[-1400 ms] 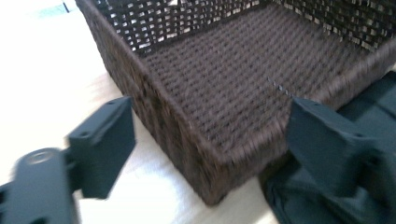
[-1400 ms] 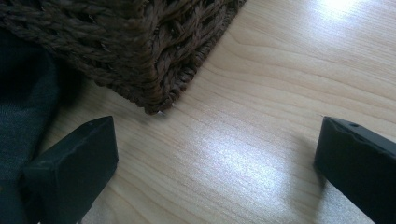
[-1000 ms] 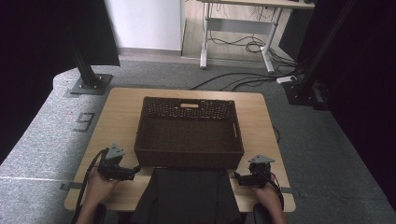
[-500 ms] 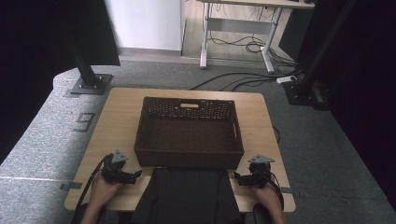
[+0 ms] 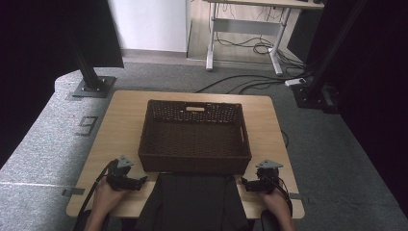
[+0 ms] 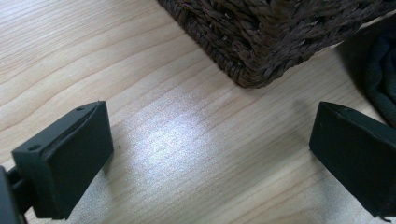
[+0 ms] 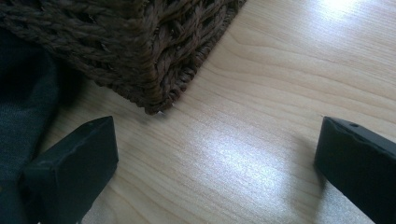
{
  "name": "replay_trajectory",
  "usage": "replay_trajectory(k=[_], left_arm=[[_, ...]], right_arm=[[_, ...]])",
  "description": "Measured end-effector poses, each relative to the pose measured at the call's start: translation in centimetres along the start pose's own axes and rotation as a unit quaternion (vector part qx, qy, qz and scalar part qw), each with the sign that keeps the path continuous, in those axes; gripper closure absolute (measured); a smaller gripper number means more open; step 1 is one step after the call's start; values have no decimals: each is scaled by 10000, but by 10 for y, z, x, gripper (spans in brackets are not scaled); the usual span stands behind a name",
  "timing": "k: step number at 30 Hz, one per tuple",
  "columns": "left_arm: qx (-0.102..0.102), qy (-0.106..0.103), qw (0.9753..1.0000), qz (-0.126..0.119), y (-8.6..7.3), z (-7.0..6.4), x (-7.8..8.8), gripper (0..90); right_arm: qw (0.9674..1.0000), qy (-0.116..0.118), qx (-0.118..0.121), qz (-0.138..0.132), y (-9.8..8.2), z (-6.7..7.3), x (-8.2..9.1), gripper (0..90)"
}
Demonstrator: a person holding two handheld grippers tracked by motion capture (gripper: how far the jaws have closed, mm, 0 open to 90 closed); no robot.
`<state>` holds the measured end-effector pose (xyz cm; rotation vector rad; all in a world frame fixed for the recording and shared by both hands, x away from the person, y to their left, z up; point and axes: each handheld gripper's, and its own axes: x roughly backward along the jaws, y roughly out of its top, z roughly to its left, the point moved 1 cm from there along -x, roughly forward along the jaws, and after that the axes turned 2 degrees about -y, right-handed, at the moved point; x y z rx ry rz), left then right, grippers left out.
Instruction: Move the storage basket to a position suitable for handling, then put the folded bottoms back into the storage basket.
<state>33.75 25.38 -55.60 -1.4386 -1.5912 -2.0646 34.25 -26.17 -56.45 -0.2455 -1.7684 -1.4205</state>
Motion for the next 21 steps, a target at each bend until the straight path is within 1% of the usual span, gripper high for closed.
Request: replay_trajectory(k=[7,9,11,12,13,15,16,18,20,21], left_arm=[[24,5,10000,7,0,0,0,0],[57,27,10000,60,1,-1,0,0],[66,34,9999,138,2,-2,1,0],[72,32,9998,178,3,-2,2,0],[80,-22,9997,219,3,-3,3,2],[133,-175,9995,229,3,-3,5,2],[182,-272,9993,201,4,-4,7,1],[206,-400,9989,87,6,-7,10,2],[215,-509,9985,-41,9,-14,15,5],[183,-539,9983,-75,10,-17,16,5]], right_arm=[[10000,-33,-27,3,0,1,0,0],[10000,-38,-37,3,0,1,0,0],[9999,26,28,144,1,2,2,0],[9999,26,28,144,1,2,2,0],[9998,41,31,185,2,2,3,0],[9996,157,3,220,2,3,4,0],[9995,202,51,227,4,6,7,0],[9995,217,37,232,5,7,8,0],[9993,346,-48,114,7,12,13,0],[9990,435,-58,45,9,15,17,0]])
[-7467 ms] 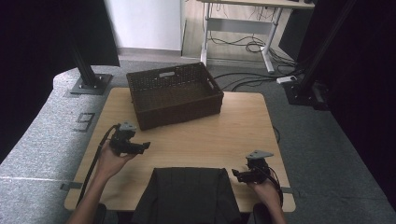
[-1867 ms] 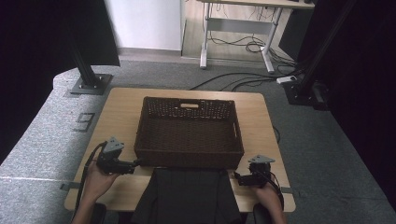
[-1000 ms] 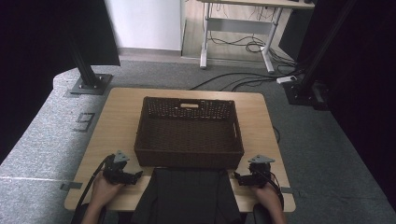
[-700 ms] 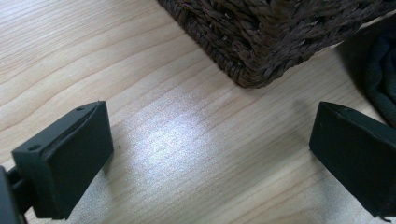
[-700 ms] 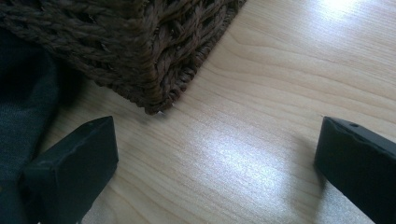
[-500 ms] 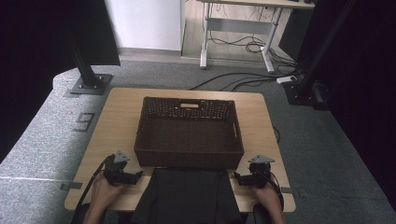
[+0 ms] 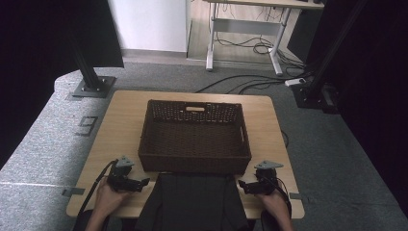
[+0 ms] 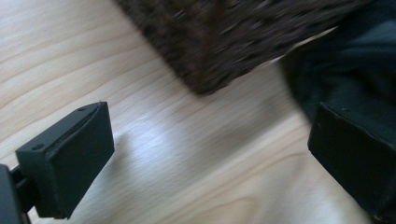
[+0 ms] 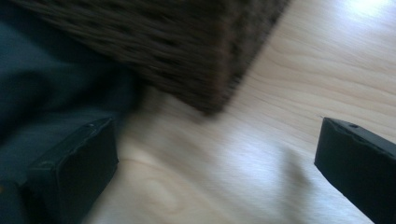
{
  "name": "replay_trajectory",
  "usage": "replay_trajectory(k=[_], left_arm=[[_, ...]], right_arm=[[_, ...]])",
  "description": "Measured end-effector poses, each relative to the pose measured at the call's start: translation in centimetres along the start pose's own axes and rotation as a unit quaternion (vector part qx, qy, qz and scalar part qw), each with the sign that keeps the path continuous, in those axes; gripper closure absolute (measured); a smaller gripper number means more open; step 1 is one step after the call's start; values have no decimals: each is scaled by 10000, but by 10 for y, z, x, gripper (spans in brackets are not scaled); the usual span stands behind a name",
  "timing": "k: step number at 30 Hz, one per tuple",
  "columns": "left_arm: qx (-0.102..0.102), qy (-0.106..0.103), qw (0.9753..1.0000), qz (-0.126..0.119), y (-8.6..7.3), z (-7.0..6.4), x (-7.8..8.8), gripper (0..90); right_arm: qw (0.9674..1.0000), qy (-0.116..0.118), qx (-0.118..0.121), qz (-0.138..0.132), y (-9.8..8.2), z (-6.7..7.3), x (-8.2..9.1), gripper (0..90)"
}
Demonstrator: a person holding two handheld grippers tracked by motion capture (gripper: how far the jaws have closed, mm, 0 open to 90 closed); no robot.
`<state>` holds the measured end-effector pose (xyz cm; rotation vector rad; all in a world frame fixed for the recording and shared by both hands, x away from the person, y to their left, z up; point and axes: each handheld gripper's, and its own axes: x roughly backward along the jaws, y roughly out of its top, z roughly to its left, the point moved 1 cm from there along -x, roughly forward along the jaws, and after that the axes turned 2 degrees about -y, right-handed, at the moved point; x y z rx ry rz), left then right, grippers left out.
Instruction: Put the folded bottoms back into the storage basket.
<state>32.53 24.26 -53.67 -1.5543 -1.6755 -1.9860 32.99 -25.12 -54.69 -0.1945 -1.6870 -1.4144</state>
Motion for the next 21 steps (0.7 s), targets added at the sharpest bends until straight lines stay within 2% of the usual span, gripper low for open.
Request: replay_trajectory(k=[1,4,5,7,11,13,15,18,21], left_arm=[[-9,-91,9999,-93,1,-6,2,7],[-86,-235,9996,-162,3,-18,6,12],[-119,-274,9994,-184,3,-23,7,12],[-194,-363,9990,-191,3,-32,8,11],[-324,-551,9977,-229,7,-51,8,10],[-393,-641,9969,-235,9,-60,6,8],[-428,-723,9962,-234,10,-68,3,8],[-453,-775,9958,-166,9,-78,-3,5],[-445,-622,9970,64,4,-82,-11,0]], right_arm=[[10000,49,10,-29,1,3,2,0],[9996,226,130,-104,4,20,12,0],[9996,226,130,-104,4,20,12,0],[9993,291,201,-97,5,30,16,0],[9987,445,229,-97,8,47,19,0],[9979,598,234,-121,11,61,21,0],[9976,638,240,-106,11,65,20,0],[9965,777,311,42,15,85,16,0],[9963,786,308,150,15,93,12,0]])
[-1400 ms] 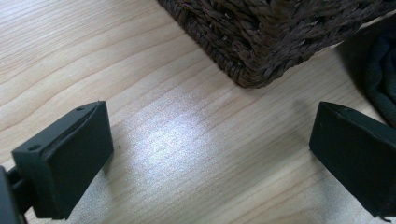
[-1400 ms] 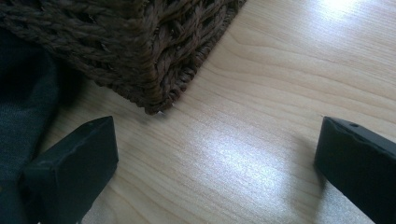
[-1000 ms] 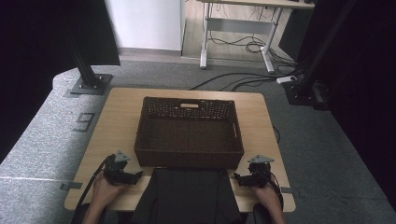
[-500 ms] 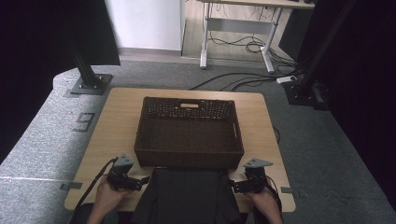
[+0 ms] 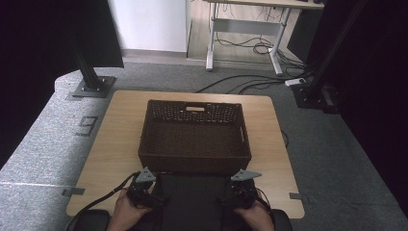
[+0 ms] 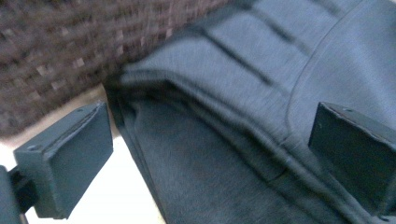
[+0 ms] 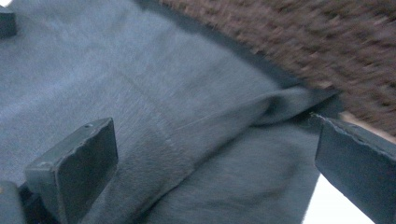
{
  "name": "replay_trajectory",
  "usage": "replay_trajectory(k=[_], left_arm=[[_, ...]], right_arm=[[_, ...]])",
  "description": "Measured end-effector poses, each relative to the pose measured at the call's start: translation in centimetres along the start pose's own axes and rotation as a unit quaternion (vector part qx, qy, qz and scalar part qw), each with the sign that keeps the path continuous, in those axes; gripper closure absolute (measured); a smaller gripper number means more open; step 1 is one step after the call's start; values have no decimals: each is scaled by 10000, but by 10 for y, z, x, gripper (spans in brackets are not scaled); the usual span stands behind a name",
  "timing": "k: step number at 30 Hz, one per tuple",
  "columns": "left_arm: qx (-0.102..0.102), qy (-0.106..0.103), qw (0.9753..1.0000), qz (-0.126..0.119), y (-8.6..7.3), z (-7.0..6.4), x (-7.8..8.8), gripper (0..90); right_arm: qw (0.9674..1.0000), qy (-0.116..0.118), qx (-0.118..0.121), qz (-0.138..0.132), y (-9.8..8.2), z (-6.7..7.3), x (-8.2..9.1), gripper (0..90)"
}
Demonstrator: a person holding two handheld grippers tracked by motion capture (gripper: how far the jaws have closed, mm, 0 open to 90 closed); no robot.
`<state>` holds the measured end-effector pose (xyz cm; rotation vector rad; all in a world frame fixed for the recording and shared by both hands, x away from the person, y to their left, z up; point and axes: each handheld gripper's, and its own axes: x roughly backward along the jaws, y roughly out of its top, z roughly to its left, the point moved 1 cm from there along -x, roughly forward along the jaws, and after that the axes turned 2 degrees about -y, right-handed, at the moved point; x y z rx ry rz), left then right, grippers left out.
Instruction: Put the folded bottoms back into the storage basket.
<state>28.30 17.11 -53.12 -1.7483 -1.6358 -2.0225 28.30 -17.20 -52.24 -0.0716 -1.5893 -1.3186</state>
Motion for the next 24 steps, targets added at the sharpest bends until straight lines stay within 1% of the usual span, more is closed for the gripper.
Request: replay_trajectory(k=[1,2,3,4,5,8,9,11,12,14,17,18,19,20,21,22,23,24], left_arm=[[15,53,9999,108,-2,0,-3,0],[38,60,9999,143,-3,0,-4,0],[72,72,9998,167,-4,0,-5,0],[125,68,9997,176,-6,0,-6,0],[162,67,9997,196,-6,1,-7,0],[215,68,9995,227,-9,2,-8,0],[258,49,9994,217,-10,2,-8,0],[359,-32,9991,202,-13,4,-8,0],[410,-72,9989,210,-15,5,-7,0],[409,-72,9989,196,-17,5,-5,0],[420,-77,9989,212,-17,4,-5,0],[427,-102,9988,226,-17,4,-5,3],[425,-122,9987,235,-17,3,-4,25],[423,-193,9986,249,-16,3,-3,70],[428,-304,9983,260,-16,1,-2,127],[421,-365,9980,288,-16,0,-1,127],[411,-389,9979,306,-16,-3,-1,144],[397,-406,9979,322,-17,-4,-1,144]], right_arm=[[10000,-16,-12,91,-1,2,-3,0],[9997,-125,-60,199,-4,2,-9,0],[9997,-125,-60,199,-4,2,-9,0],[9995,-146,-129,268,-7,0,-12,0],[9991,-137,-261,301,-10,-2,-14,0],[9981,-154,-513,304,-17,-7,-13,0],[9979,-161,-559,296,-18,-8,-13,0],[9973,-79,-648,330,-21,-11,-14,0],[9974,-44,-643,310,-22,-12,-14,0],[9975,-67,-612,338,-22,-12,-14,0],[9978,-26,-520,404,-21,-11,-15,0],[9980,133,-430,441,-19,-9,-14,92],[9977,271,-426,448,-19,-9,-13,156],[9967,460,-482,469,-18,-8,-12,188],[9958,594,-500,495,-17,-8,-12,225],[9958,594,-500,495,-17,-8,-12,225],[9951,696,-467,519,-16,-8,-12,259],[9938,844,-472,556,-15,-7,-13,285]])
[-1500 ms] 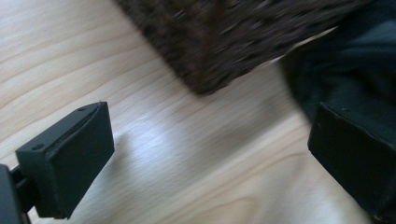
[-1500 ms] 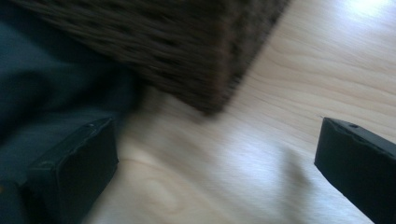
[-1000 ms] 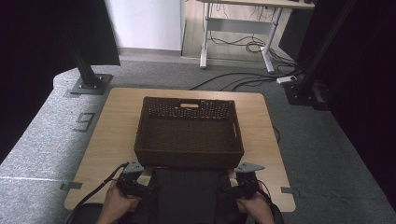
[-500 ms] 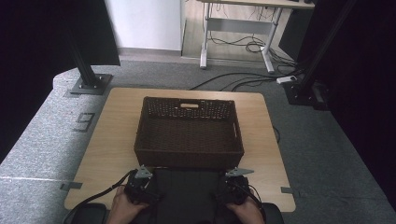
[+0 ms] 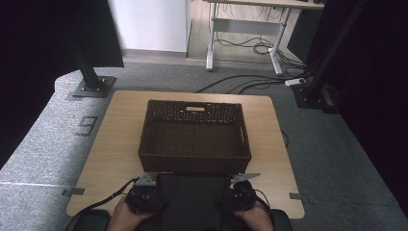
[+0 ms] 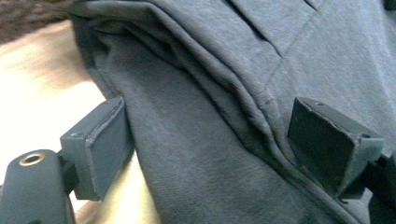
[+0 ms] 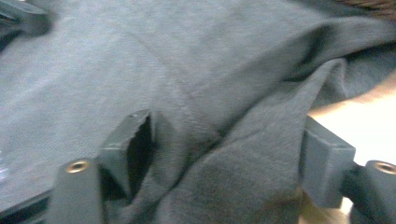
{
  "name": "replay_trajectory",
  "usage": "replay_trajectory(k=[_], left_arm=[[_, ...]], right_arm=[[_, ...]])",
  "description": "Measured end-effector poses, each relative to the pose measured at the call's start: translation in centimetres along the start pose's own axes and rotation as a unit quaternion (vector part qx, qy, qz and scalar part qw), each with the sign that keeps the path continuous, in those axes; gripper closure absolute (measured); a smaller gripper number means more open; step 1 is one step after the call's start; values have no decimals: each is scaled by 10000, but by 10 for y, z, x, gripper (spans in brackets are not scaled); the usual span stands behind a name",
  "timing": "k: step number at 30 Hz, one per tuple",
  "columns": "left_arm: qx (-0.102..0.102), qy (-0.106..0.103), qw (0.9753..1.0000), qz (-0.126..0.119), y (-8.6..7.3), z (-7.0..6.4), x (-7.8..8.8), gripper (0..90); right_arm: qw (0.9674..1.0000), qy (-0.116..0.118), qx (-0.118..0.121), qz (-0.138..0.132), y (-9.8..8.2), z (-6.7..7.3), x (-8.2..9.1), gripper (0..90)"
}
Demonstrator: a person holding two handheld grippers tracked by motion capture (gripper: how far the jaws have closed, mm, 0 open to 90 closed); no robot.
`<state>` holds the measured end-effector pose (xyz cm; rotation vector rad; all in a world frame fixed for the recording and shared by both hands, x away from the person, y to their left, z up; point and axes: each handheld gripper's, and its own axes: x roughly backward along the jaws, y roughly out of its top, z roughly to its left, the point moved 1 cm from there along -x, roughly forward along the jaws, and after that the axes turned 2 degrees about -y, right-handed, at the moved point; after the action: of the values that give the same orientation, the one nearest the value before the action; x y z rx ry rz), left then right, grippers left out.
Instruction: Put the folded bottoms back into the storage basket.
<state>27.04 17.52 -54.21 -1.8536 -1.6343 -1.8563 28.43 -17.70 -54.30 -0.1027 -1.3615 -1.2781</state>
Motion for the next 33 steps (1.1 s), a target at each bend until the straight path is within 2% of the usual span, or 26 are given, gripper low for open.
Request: replay_trajectory(k=[5,6,7,8,12,14,15,19,21,25,28,29,31,33], left_arm=[[-67,-200,9997,124,2,-8,-2,179],[-85,-235,9996,141,2,-10,-3,205],[-114,-297,9994,153,3,-11,-4,205],[-112,-352,9992,153,4,-12,-5,255],[-113,-533,9985,91,7,-11,-9,316],[-122,-549,9984,66,8,-10,-10,350],[-127,-562,9983,49,9,-10,-11,350],[-136,-604,9981,-1,12,-9,-14,376],[-148,-605,9981,-30,13,-9,-16,388],[-133,-622,9979,-83,14,-8,-18,430],[-111,-739,9971,-119,13,-6,-18,541],[-148,-783,9967,-172,13,-6,-17,589],[-247,-785,9962,-277,13,-7,-16,622],[-364,-764,9955,-420,13,-9,-12,641]], right_arm=[[9992,359,-9,149,3,4,-4,332],[9985,519,-30,179,5,5,-6,351],[9985,519,-30,179,5,5,-6,351],[9977,638,-26,213,6,6,-8,357],[9966,782,-20,268,9,8,-12,358],[9945,1017,-49,253,12,8,-16,372],[9945,1017,-49,253,12,8,-16,372],[9917,1261,-33,230,16,12,-25,378],[9906,1353,-22,206,19,15,-30,417],[9862,1650,-81,142,20,16,-39,508],[9849,1726,-90,89,18,14,-38,558],[9855,1694,-45,26,17,15,-37,573],[9861,1664,-28,1,16,16,-36,579],[9881,1522,149,-162,15,20,-31,589]])
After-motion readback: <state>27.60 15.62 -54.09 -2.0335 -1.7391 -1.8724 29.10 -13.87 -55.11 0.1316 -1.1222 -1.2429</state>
